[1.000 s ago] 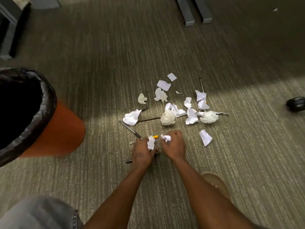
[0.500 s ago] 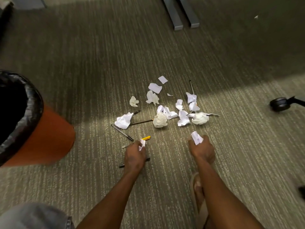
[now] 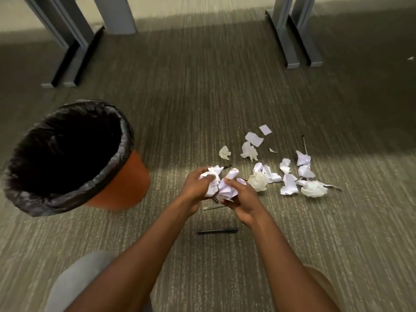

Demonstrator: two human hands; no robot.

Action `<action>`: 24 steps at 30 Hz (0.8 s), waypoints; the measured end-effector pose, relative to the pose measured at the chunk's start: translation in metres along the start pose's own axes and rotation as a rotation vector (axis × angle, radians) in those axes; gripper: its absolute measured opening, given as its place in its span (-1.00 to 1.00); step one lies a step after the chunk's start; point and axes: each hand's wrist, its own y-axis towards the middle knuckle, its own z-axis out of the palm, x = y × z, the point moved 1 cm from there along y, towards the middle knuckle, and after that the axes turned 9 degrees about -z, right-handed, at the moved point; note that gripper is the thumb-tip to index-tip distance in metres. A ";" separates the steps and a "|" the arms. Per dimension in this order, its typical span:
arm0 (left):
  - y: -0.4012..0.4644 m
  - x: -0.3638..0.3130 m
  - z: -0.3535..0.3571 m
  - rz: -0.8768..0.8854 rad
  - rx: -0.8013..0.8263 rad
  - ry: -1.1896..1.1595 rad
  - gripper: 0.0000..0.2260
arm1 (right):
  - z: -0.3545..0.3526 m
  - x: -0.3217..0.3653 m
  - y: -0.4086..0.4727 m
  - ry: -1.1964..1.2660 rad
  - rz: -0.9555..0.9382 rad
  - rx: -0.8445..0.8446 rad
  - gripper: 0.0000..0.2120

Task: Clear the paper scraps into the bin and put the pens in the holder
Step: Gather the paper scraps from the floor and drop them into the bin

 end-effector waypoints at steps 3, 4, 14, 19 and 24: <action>-0.029 -0.030 -0.037 0.086 -0.043 -0.018 -0.78 | 0.054 0.018 -0.001 -0.067 -0.036 0.181 -0.89; -0.038 -0.038 -0.052 0.144 -0.070 -0.018 -0.78 | 0.072 0.023 -0.001 -0.094 -0.047 0.232 -0.87; -0.118 -0.123 -0.193 0.544 -0.429 -0.246 -0.69 | 0.280 0.056 -0.023 -0.114 -0.152 0.567 -0.71; -0.105 -0.116 -0.238 0.179 -0.251 -0.833 -0.65 | 0.331 0.050 -0.036 -0.239 0.158 0.520 -0.53; -0.096 -0.104 -0.240 0.102 -0.229 -1.068 -0.40 | 0.329 0.058 -0.043 -0.131 0.241 0.512 -0.43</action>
